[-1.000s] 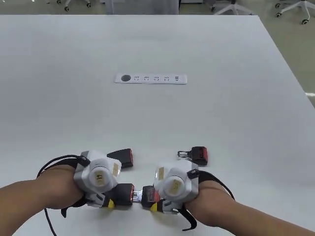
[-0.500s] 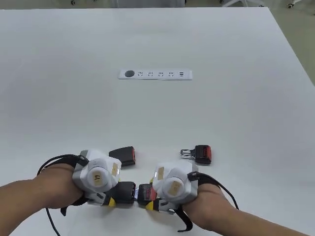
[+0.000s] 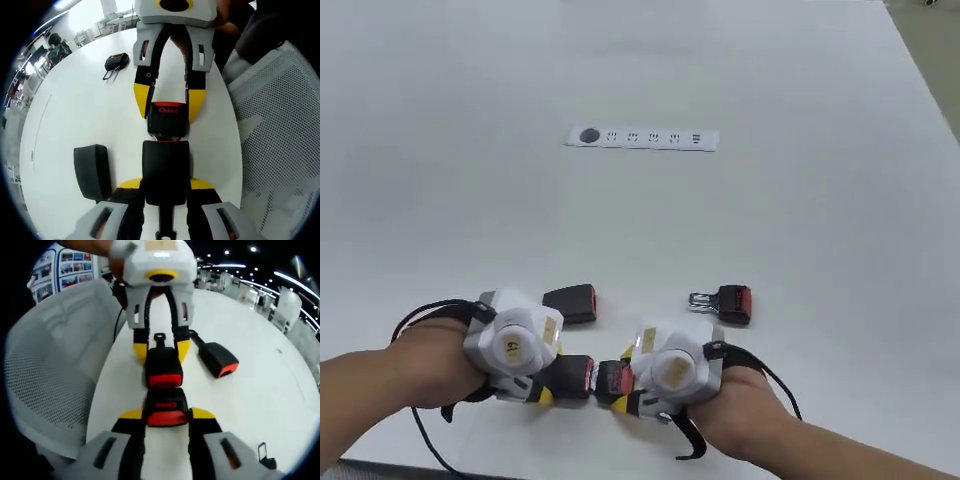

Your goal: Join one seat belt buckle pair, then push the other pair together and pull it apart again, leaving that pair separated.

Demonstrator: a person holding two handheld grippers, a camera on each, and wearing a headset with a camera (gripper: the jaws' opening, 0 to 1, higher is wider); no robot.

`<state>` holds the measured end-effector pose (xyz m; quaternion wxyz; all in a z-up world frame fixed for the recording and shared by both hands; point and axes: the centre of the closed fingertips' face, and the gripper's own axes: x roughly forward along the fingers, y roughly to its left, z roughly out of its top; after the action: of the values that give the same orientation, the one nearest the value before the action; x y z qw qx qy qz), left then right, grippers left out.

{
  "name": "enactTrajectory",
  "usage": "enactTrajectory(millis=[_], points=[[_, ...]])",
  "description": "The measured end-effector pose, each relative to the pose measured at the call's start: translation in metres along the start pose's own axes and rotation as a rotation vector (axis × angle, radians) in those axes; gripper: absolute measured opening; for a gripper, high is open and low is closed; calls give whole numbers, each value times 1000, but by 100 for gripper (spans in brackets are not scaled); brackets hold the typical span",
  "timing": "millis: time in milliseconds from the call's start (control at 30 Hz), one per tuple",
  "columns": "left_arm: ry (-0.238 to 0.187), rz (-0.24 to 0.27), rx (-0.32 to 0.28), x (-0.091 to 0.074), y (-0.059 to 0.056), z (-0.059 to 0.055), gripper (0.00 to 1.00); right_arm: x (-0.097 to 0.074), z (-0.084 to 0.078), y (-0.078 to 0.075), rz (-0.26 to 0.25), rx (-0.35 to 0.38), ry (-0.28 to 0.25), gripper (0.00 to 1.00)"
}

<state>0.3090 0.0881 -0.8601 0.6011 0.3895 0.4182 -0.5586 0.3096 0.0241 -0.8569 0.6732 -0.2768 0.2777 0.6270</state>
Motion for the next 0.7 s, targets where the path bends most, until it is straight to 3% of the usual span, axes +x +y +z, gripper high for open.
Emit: enactTrajectory(millis=[67, 133, 233, 300, 700], points=[[2, -13, -14, -1, 1, -1, 32, -1, 0, 0, 1, -6, 6, 31], [1, -19, 14, -1, 0, 0, 32, -2, -2, 1, 1, -22, 6, 31], [-54, -10, -13, -2, 1, -1, 32, -5, -3, 1, -9, -18, -17, 31], [-66, -4, -16, -1, 1, -1, 32, -5, -1, 1, -10, -11, -14, 31], [-72, -6, -13, -1, 0, 0, 32, -4, -1, 2, -12, -11, 22, 32]])
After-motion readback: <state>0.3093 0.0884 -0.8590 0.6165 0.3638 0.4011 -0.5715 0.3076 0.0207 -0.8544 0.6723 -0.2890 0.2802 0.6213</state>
